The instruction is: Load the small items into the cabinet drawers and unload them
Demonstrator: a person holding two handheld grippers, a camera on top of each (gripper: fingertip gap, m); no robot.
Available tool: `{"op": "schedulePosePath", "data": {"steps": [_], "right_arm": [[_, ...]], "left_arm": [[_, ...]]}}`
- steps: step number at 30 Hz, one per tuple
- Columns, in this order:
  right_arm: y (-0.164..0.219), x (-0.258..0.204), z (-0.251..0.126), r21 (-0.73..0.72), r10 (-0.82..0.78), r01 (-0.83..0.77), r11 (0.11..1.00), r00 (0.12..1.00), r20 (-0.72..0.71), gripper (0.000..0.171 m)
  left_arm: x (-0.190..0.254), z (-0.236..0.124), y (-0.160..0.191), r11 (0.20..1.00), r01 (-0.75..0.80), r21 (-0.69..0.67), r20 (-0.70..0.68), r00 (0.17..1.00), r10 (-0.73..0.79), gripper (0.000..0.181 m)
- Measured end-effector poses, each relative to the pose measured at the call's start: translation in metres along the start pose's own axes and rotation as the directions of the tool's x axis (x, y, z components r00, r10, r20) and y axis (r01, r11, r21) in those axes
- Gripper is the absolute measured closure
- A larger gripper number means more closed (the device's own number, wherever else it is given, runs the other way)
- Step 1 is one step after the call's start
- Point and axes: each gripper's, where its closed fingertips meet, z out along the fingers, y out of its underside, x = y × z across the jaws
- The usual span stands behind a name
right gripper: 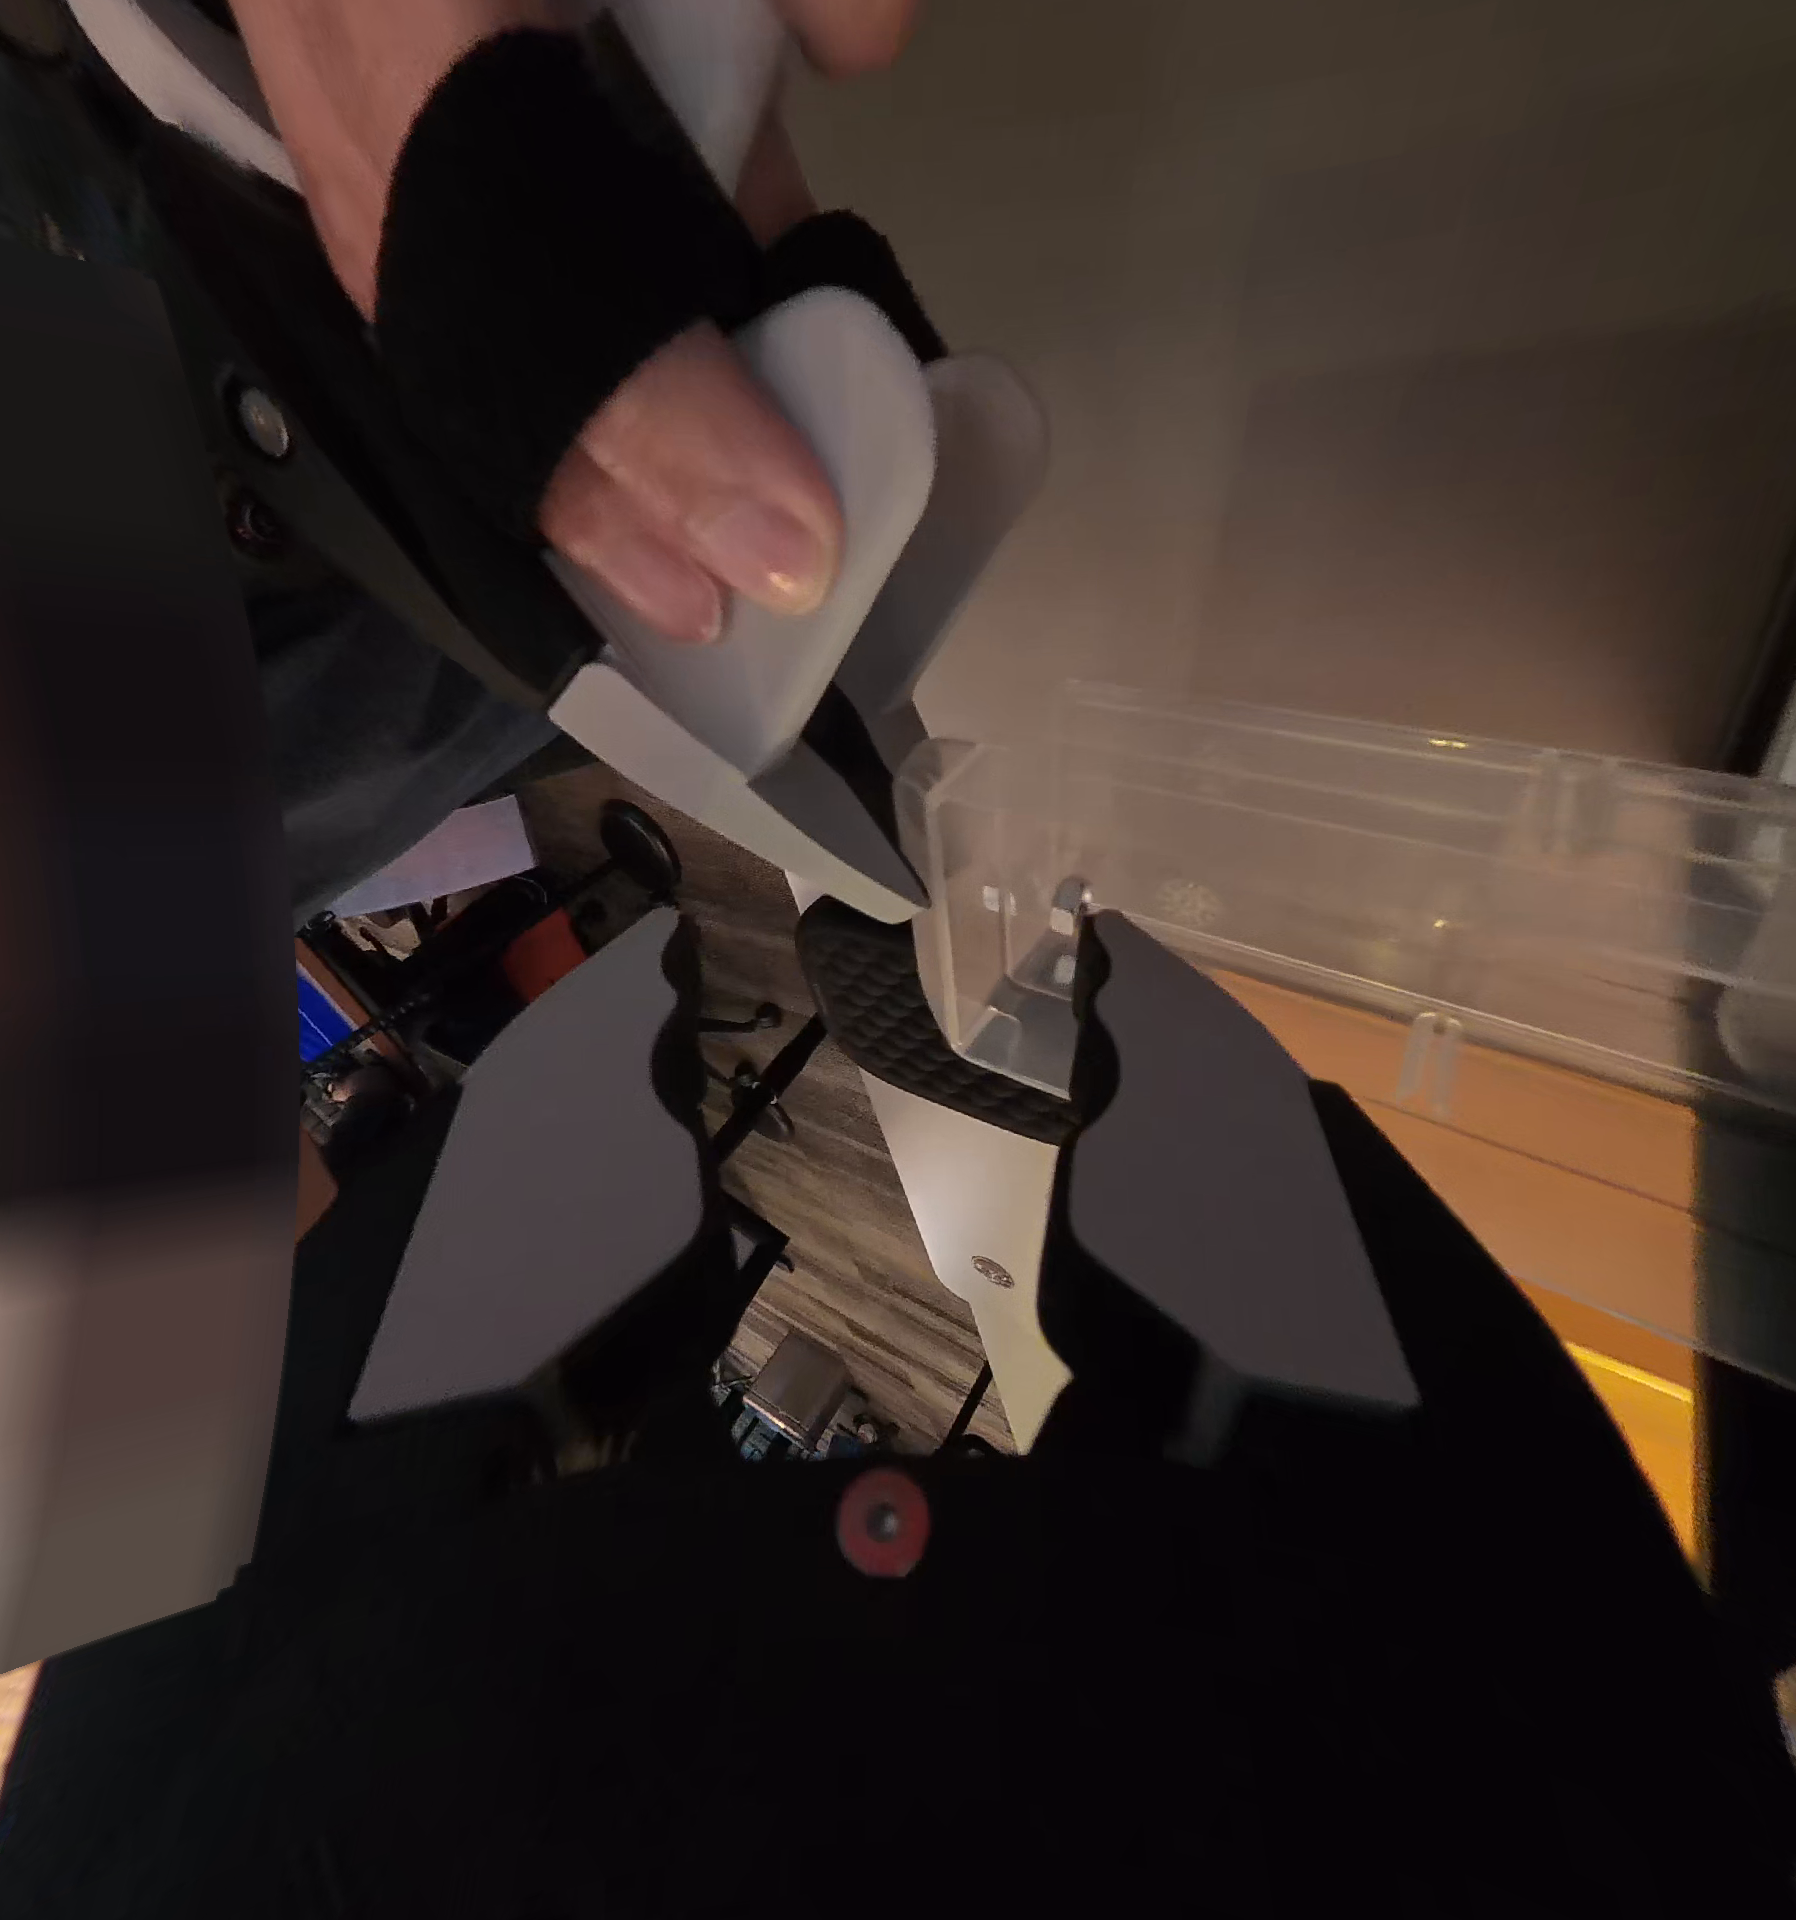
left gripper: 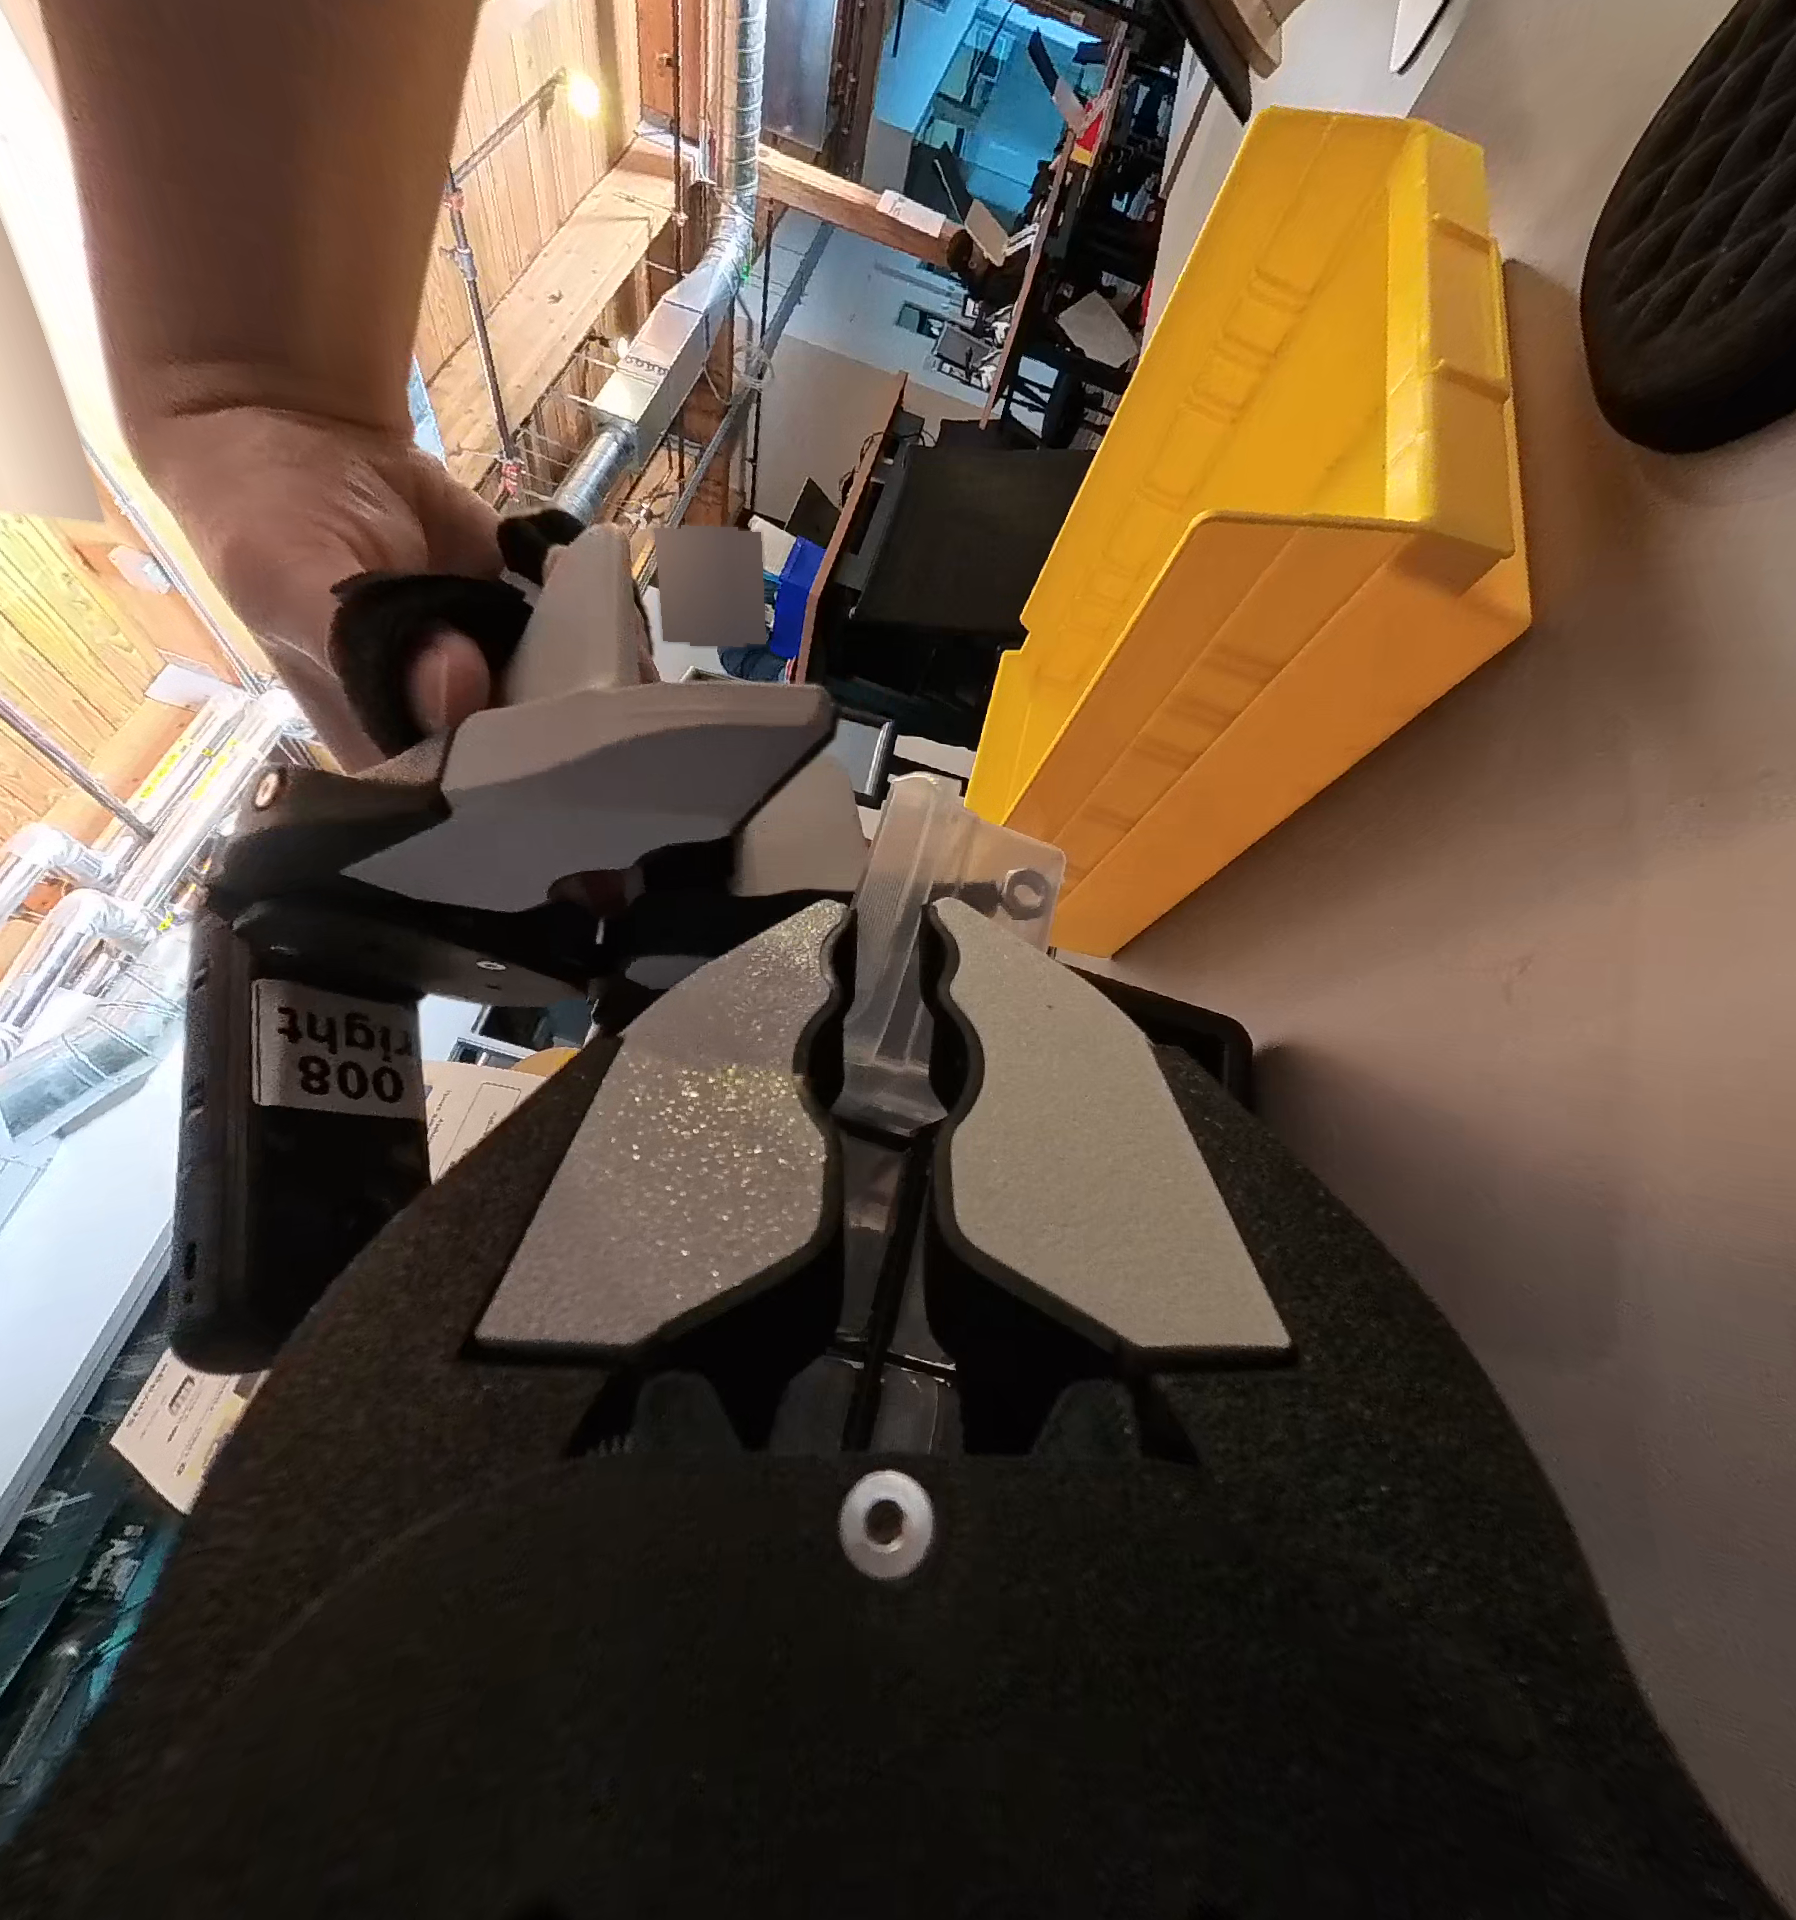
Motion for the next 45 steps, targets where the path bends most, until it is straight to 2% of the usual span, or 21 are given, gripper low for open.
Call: {"op": "schedulePosePath", "data": {"steps": [8, 13, 20, 34, 45], "right_arm": [[0.001, 0.001, 0.001, 0.003, -0.041, 0.041, 0.999, 0.999, -0.016, 0.101], [0.0, 0.003, -0.003, 0.039, -0.048, 0.05, 0.998, 0.997, -0.052, 0.079], [0.003, -0.002, 0.002, -0.034, -0.038, 0.036, 0.999, 0.998, -0.051, 0.066], [0.002, -0.01, 0.007, -0.145, 0.017, -0.012, 0.989, 0.999, 0.032, 0.067], [0.002, -0.011, 0.009, -0.21, 0.064, -0.048, 0.976, 0.996, 0.069, 0.081]], "left_arm": [[0.0, 0.0, 0.001, 1.0, -0.004, -0.001, 0.004, 1.0, 0.004, 0.17], [-0.003, -0.001, 0.0, 1.0, 0.004, 0.001, 0.01, 1.0, -0.004, 0.171], [-0.001, 0.0, 0.0, 1.0, 0.001, 0.003, 0.006, 1.0, -0.001, 0.171], [0.0, 0.0, 0.0, 1.0, -0.012, 0.004, 0.002, 1.0, 0.012, 0.171], [0.0, 0.0, -0.001, 1.0, -0.014, 0.004, 0.003, 1.0, 0.014, 0.171]]}}
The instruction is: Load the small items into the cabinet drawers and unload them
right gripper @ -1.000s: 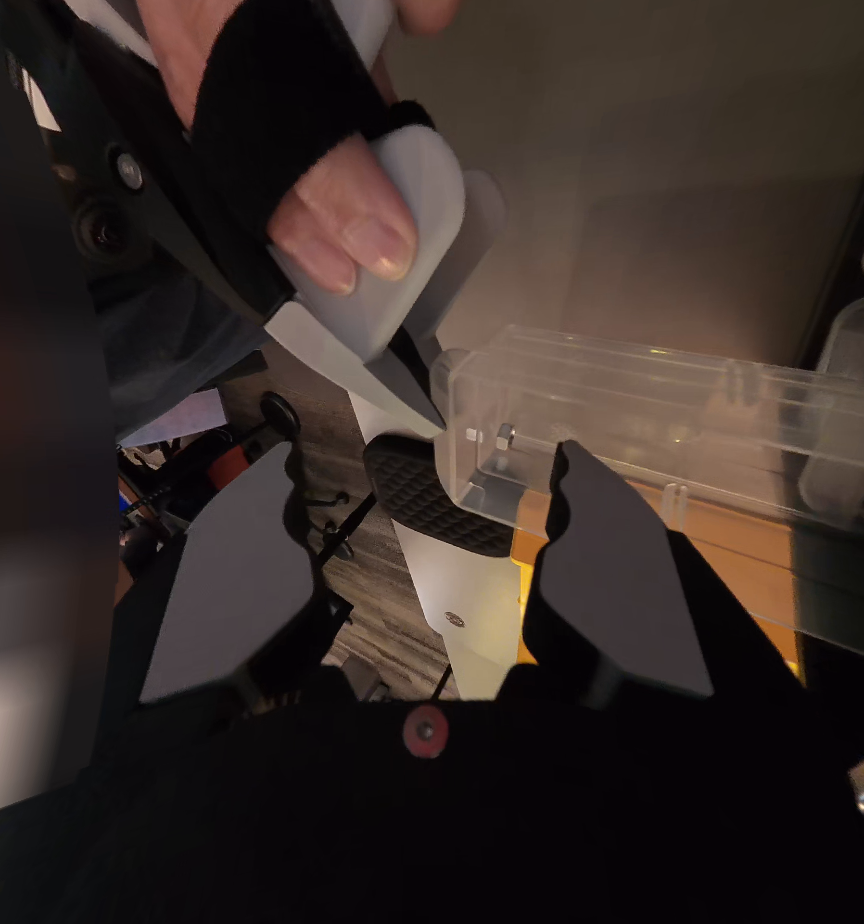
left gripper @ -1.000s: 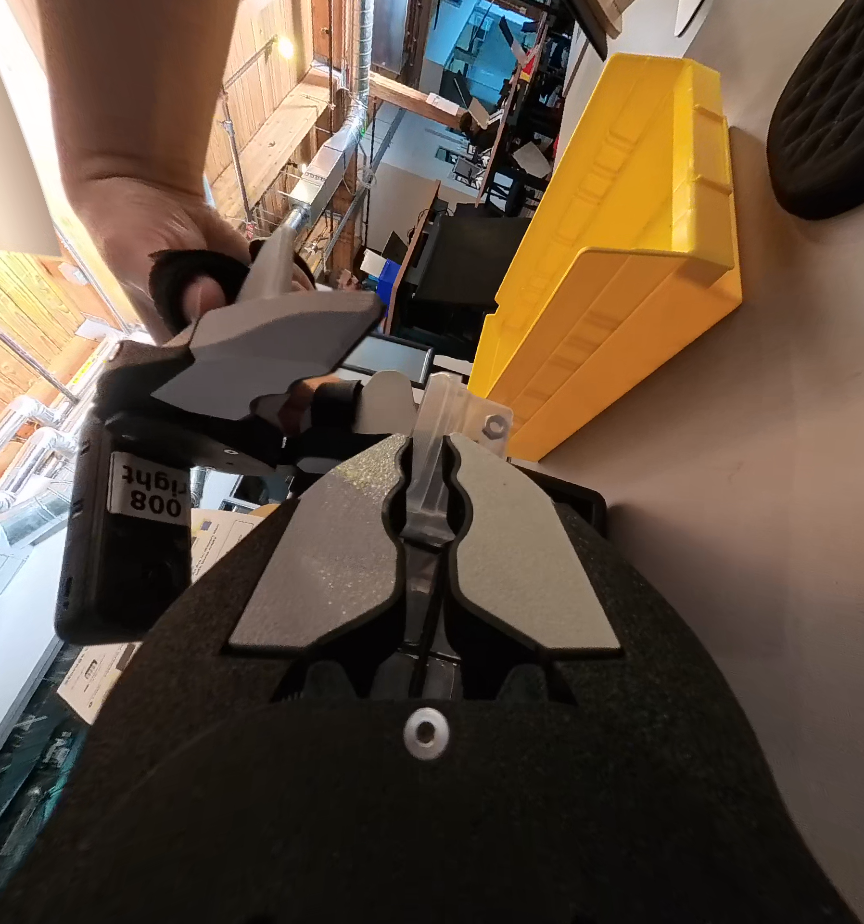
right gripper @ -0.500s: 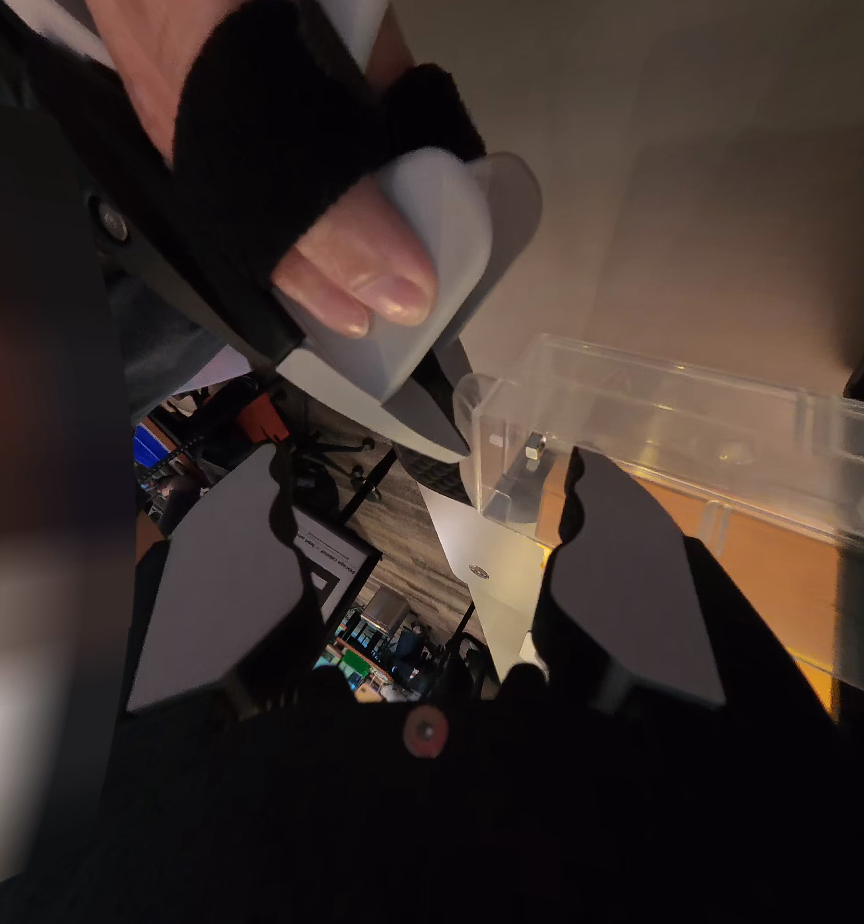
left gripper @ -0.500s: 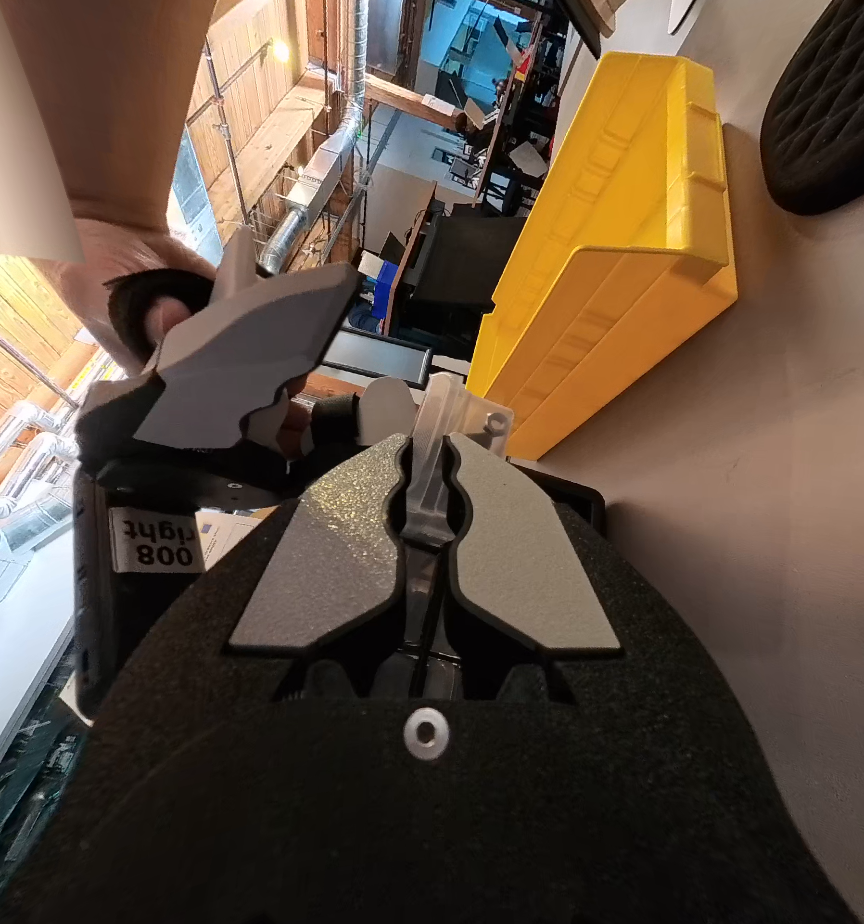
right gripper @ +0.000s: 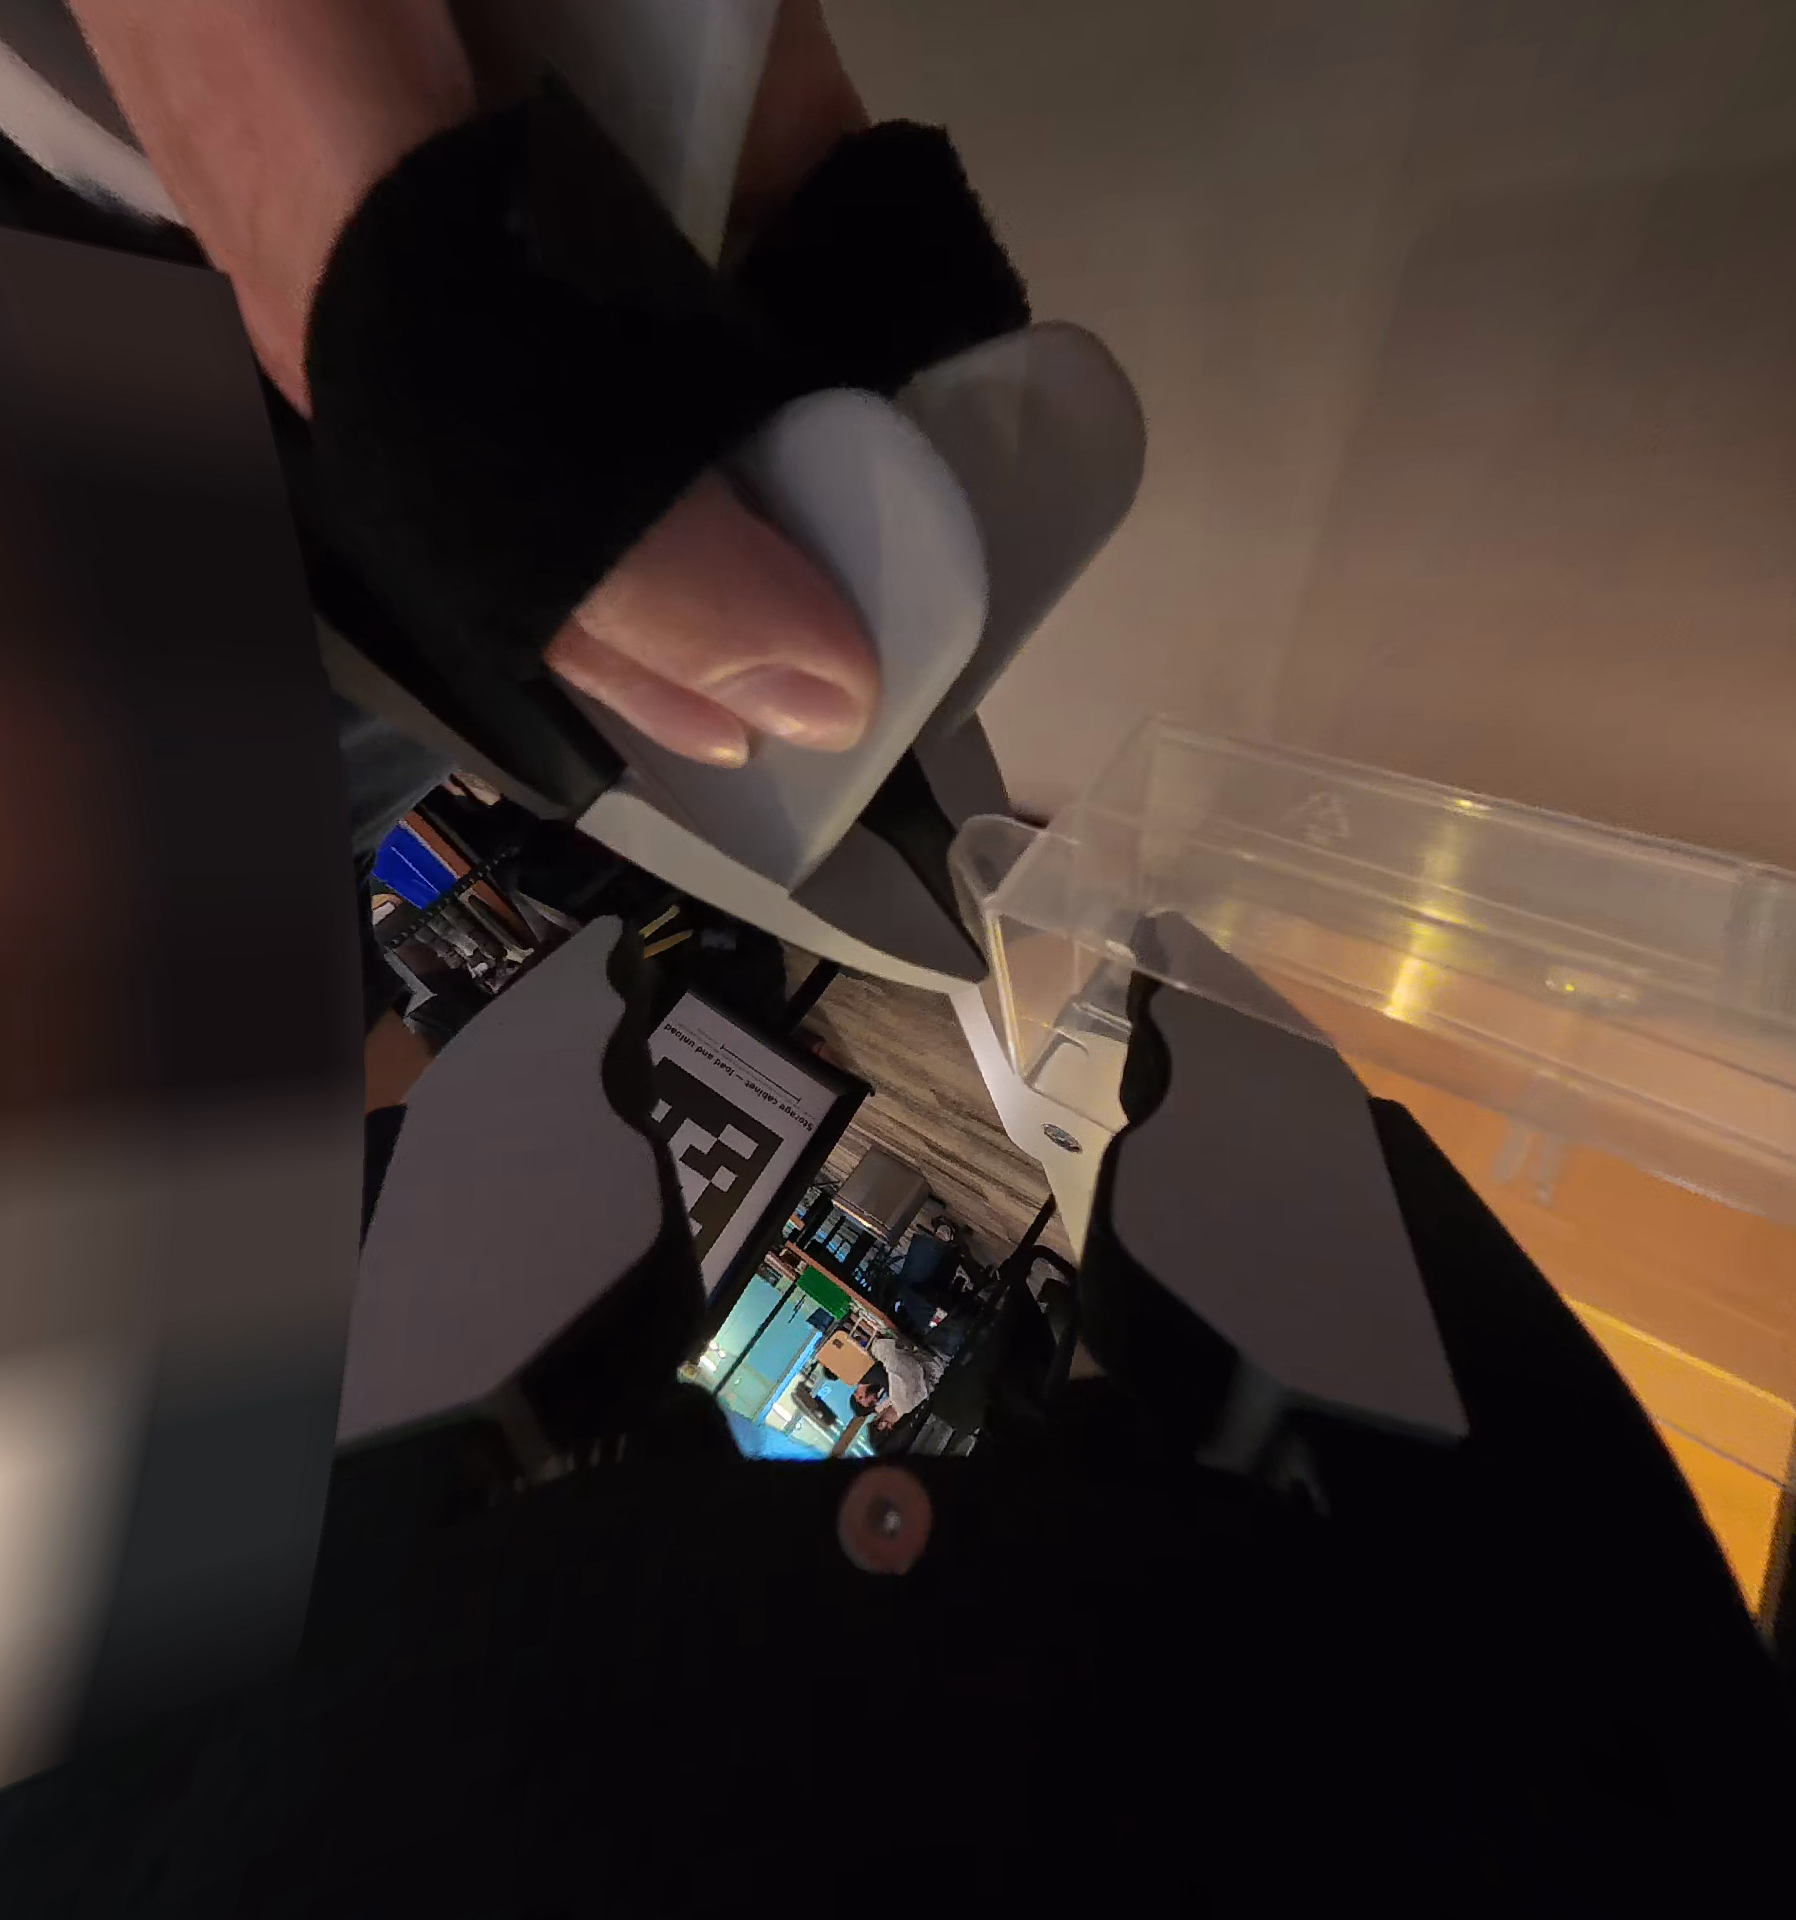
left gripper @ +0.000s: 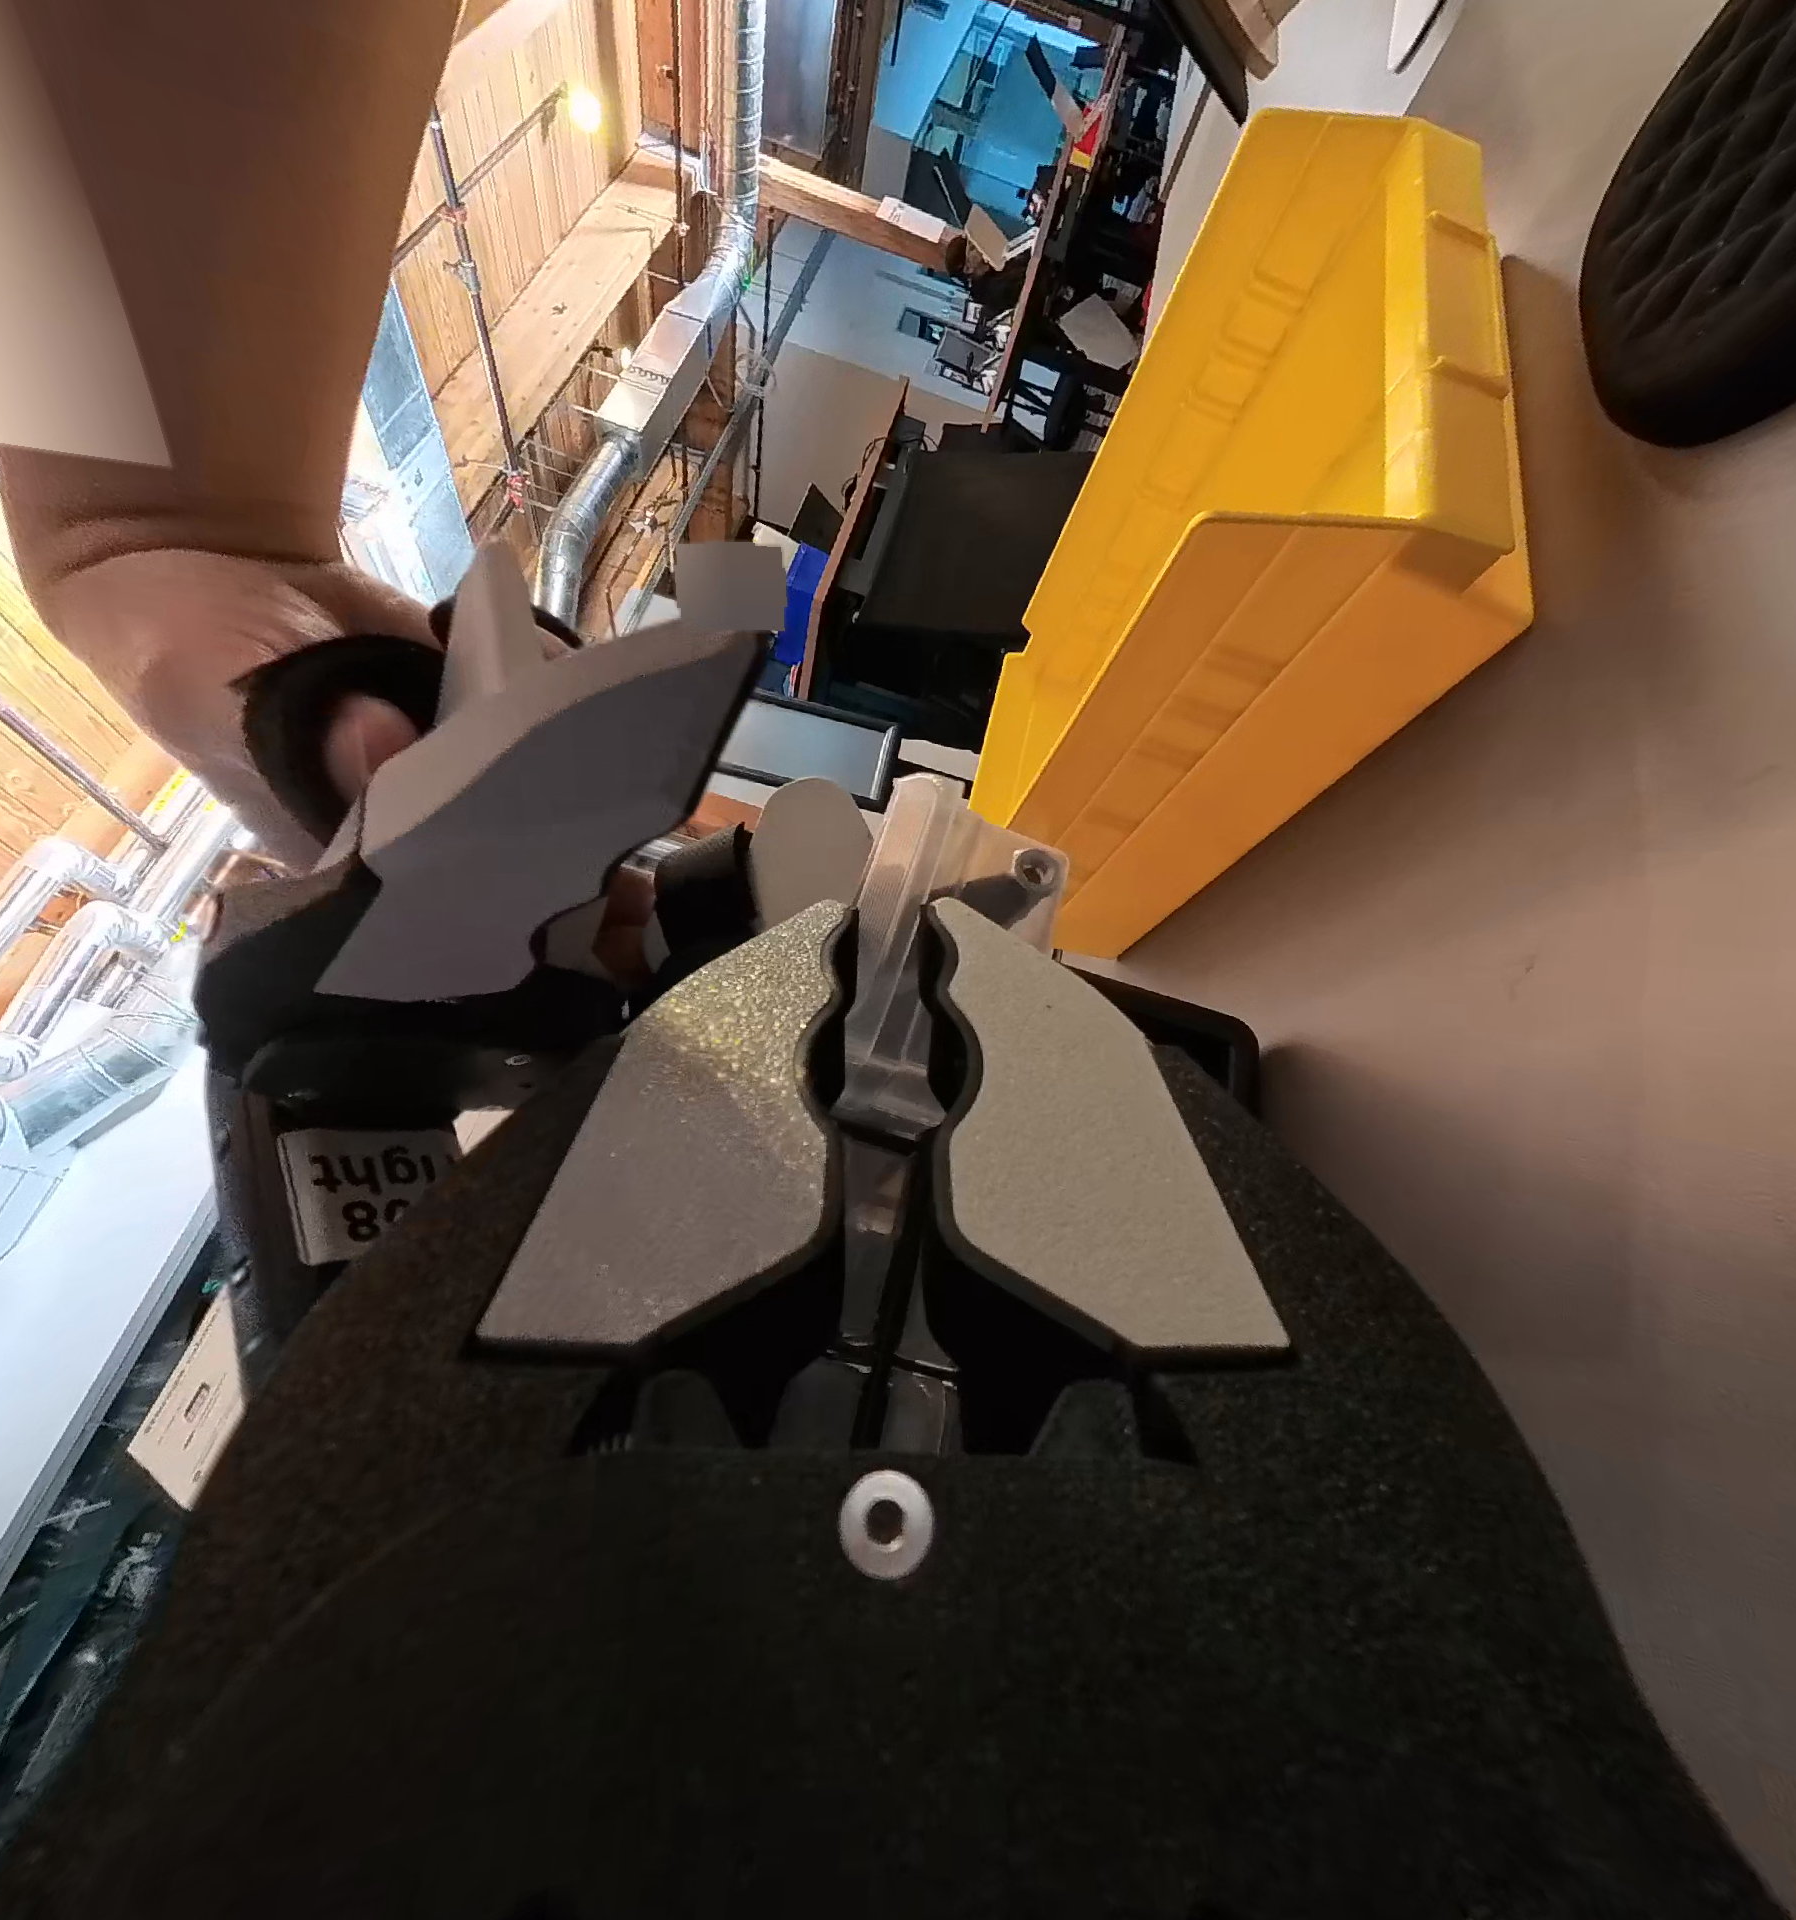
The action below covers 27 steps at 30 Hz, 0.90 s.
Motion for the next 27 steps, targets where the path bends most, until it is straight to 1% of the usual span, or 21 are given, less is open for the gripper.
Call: {"op": "schedulePosePath", "data": {"steps": [2, 4, 6, 9, 15, 27], "right_arm": [[0.0, 0.001, 0.0, -0.004, 0.011, -0.011, 1.0, 1.0, 0.015, 0.083], [0.0, 0.002, -0.002, 0.003, 0.023, -0.023, 1.0, 0.999, 0.032, 0.088], [0.0, 0.003, -0.004, 0.013, -0.005, 0.004, 1.0, 1.0, 0.027, 0.094], [0.0, 0.004, -0.008, 0.037, -0.032, 0.031, 0.999, 0.999, 0.025, 0.1], [0.004, 0.008, -0.011, 0.072, -0.056, 0.055, 0.996, 0.998, 0.003, 0.116], [0.015, 0.008, -0.013, 0.114, -0.07, 0.071, 0.991, 0.998, -0.01, 0.133]], "left_arm": [[0.001, 0.0, -0.001, 1.0, -0.001, 0.001, 0.001, 1.0, 0.001, 0.171], [0.0, 0.0, -0.001, 1.0, 0.0, 0.004, 0.004, 1.0, 0.0, 0.171], [-0.001, 0.0, -0.001, 1.0, 0.003, 0.005, 0.007, 1.0, -0.003, 0.171], [-0.003, -0.001, 0.0, 1.0, 0.008, 0.007, 0.012, 1.0, -0.008, 0.171], [-0.006, -0.001, -0.001, 1.0, 0.007, 0.006, 0.022, 1.0, -0.007, 0.171], [-0.005, -0.001, -0.001, 1.0, -0.008, 0.001, 0.026, 1.0, 0.007, 0.171]]}}
